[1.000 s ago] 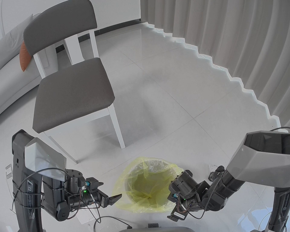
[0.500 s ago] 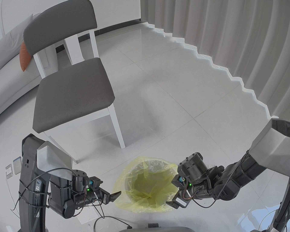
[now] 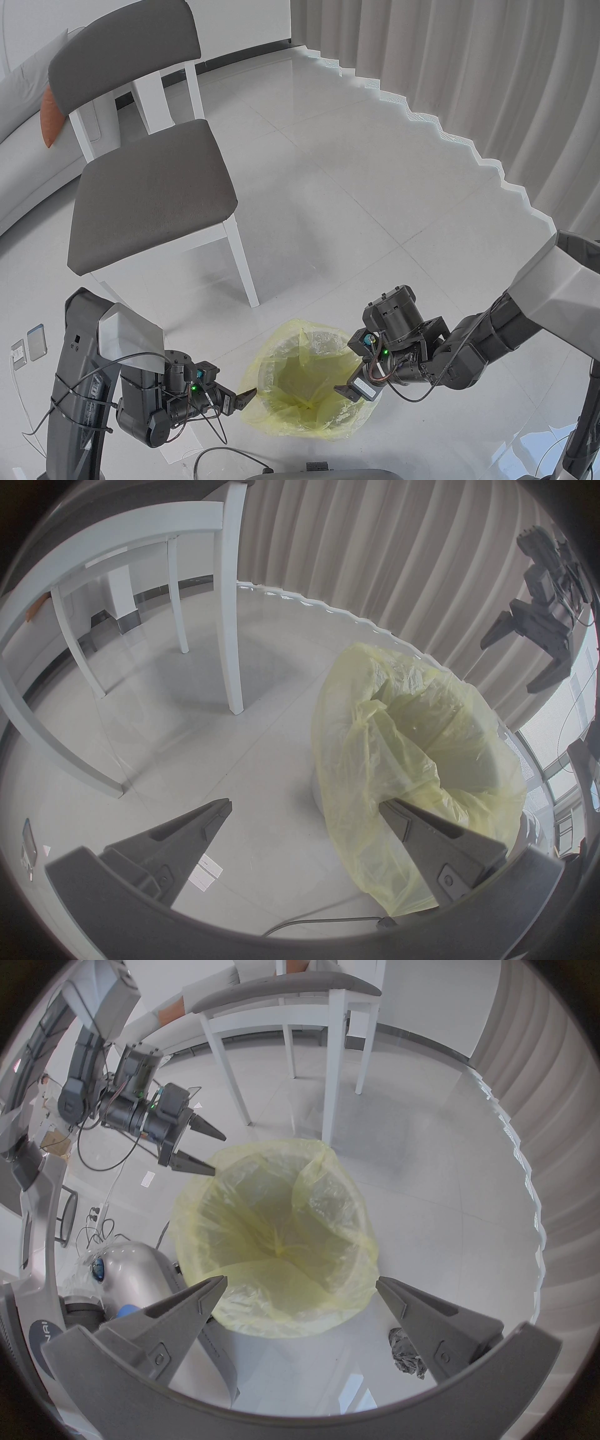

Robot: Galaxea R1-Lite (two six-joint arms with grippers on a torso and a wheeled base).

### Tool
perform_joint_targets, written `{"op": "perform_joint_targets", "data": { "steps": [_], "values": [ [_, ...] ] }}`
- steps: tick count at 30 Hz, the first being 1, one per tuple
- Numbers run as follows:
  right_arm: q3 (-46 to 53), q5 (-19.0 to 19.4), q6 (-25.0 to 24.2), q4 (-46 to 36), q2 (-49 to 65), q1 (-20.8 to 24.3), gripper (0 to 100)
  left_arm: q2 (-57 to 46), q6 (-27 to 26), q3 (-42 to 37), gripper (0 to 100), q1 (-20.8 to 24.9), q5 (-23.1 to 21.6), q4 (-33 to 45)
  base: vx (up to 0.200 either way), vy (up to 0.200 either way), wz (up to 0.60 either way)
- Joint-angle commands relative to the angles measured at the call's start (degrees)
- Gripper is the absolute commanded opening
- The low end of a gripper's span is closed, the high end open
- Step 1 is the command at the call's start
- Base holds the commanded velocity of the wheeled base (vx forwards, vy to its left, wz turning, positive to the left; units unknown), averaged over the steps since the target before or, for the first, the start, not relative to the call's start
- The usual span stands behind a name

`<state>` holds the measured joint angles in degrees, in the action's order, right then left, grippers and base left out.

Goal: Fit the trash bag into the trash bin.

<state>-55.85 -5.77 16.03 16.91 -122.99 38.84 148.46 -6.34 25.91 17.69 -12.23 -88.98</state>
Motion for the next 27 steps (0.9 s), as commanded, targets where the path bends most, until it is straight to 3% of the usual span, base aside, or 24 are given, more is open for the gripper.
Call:
{"op": "perform_joint_targets", "data": {
  "steps": [1,14,27],
  "values": [
    [-0.76,-0.03,0.32,0.05,-2.34,-0.34,100,0.52,0.1,-0.24,100,0.24,0.01,-1.02,0.0,0.0,0.0],
    [-1.2,0.05,2.16,0.58,-8.23,-6.76,100,-8.1,1.15,-9.12,100,0.24,-0.69,-1.02,0.0,0.0,0.0],
    [-0.58,0.05,4.62,0.23,-9.64,-11.07,100,-8.27,1.77,-10.08,100,0.94,-0.43,-1.02,0.0,0.0,0.0]
  ]
}}
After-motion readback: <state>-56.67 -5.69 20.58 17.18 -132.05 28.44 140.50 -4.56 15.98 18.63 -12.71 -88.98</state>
